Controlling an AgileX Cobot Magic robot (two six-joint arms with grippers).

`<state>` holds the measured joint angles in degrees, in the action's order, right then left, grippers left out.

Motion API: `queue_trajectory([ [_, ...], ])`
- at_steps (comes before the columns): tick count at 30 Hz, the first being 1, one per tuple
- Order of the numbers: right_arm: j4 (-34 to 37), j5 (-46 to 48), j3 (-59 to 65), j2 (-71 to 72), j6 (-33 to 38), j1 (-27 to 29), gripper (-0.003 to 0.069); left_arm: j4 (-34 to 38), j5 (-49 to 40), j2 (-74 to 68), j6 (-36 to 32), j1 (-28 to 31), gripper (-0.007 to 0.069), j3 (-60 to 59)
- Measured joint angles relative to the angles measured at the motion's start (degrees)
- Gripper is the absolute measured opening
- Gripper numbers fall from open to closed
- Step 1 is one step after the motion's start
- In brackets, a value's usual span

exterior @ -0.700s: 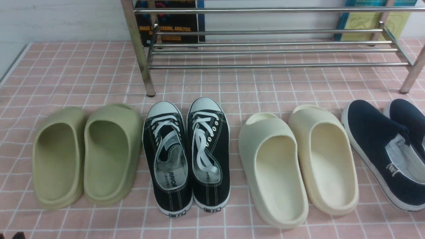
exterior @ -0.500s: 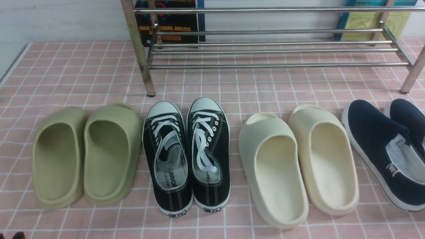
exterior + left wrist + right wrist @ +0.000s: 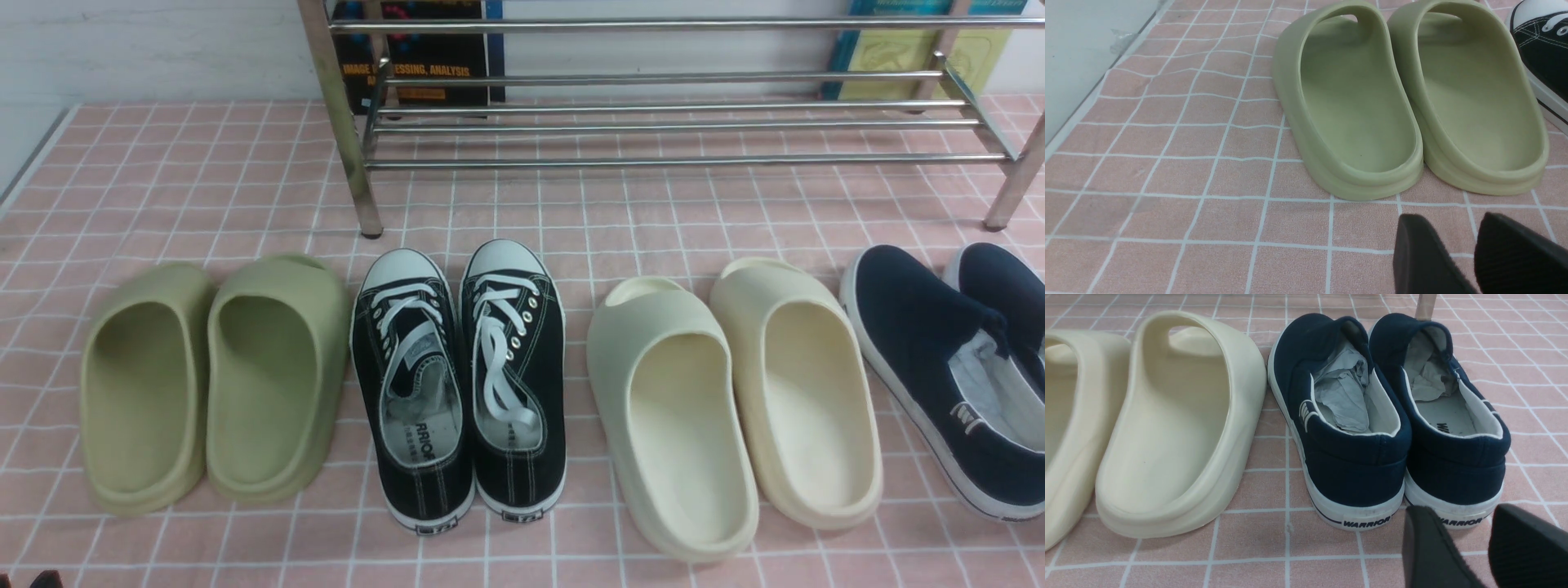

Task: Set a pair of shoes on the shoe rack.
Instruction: Use the left arm to grab the shoe closest to it

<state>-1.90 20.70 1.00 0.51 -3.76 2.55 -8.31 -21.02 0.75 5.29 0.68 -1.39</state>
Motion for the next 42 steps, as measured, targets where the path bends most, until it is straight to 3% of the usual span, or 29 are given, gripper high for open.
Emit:
queue_trajectory([
  [17, -0.05, 0.0, 0.0, 0.0, 0.0, 0.0, 0.024, -2.62, -0.05, 0.0, 0.0, 0.0, 0.0239, 0.0],
  [24, -0.05, 0.0, 0.0, 0.0, 0.0, 0.0, 0.024, -17.09, -0.75, 0.0, 0.0, 0.0, 0.0239, -0.12],
  [29, -0.05, 0.0, 0.0, 0.0, 0.0, 0.0, 0.024, -22.22, -0.26, 0.0, 0.87, 0.0, 0.0239, -0.16],
  [38, -0.05, 0.0, 0.0, 0.0, 0.0, 0.0, 0.024, -24.38, 1.97, 0.0, 1.08, 0.0, 0.0239, -0.22],
  [42, -0.05, 0.0, 0.0, 0.0, 0.0, 0.0, 0.024, -20.33, 7.27, 0.0, 5.49, 0.0, 0.0239, -0.22],
])
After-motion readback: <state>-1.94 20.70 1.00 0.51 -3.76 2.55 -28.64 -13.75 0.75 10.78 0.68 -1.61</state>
